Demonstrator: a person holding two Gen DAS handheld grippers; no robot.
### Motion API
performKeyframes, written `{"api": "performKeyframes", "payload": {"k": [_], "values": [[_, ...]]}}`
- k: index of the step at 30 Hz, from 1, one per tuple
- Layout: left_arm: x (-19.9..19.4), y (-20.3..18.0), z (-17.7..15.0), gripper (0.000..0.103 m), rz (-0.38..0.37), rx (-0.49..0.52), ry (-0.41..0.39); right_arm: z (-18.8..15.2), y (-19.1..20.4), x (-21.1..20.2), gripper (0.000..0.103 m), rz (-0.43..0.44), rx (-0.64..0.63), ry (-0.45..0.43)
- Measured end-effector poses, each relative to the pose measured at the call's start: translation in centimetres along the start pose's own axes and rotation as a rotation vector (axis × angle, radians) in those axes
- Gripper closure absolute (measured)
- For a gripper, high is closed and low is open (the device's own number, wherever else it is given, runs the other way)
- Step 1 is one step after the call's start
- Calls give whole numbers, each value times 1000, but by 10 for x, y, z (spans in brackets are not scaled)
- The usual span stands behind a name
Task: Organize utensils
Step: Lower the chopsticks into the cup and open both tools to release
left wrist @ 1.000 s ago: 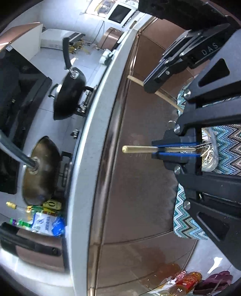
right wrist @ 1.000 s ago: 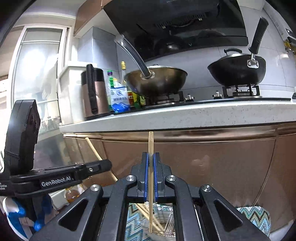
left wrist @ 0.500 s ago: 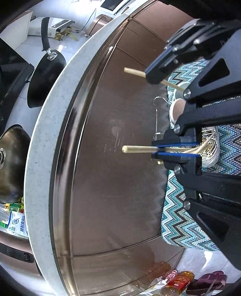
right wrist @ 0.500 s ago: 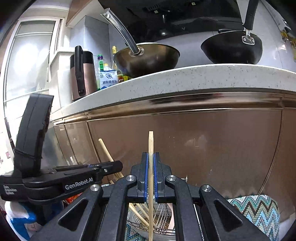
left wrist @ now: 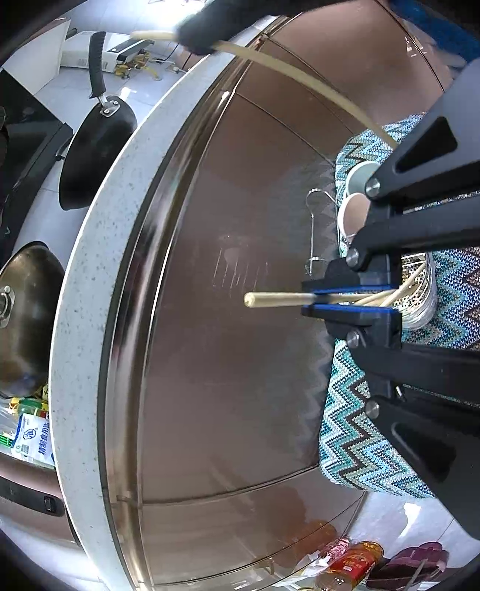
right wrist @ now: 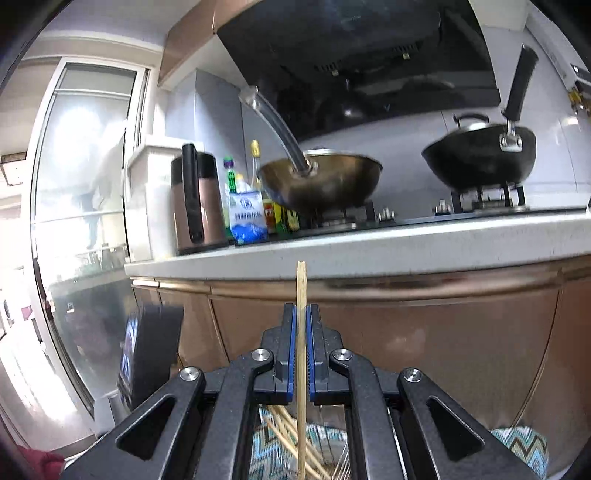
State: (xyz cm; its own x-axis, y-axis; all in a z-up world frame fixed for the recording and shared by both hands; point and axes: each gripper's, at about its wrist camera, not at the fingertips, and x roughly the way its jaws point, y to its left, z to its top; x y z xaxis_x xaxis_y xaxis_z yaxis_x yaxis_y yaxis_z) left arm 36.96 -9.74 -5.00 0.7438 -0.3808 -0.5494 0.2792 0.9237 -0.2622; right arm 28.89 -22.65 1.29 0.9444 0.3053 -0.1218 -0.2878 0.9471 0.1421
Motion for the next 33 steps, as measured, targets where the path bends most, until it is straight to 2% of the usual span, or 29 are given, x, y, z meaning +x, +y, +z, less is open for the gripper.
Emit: {"api": "performKeyframes", "payload": {"k": [4, 9, 20, 21, 24, 29, 33], "values": [[0, 0, -1, 98, -4, 0, -1, 9, 0, 5, 98, -12, -11, -34], [1, 1, -1, 98, -11, -2, 0, 4, -4, 22, 98, -18, -17, -44], [7, -2, -5, 98, -5, 6, 10, -48, -24, 50, 97, -66, 7, 46], [7, -2, -5, 98, -3, 8, 10, -49, -25, 49, 94, -69, 12, 47], [5, -4, -5, 97, -5, 0, 8, -47, -29, 42, 76, -75, 25, 39], [-7, -6, -4, 97, -18, -2, -4, -40, -30, 22, 73, -92, 36, 23], [-24, -8, -4, 97, -29, -4, -18, -35, -31, 4, 65, -112, 49, 15]]}}
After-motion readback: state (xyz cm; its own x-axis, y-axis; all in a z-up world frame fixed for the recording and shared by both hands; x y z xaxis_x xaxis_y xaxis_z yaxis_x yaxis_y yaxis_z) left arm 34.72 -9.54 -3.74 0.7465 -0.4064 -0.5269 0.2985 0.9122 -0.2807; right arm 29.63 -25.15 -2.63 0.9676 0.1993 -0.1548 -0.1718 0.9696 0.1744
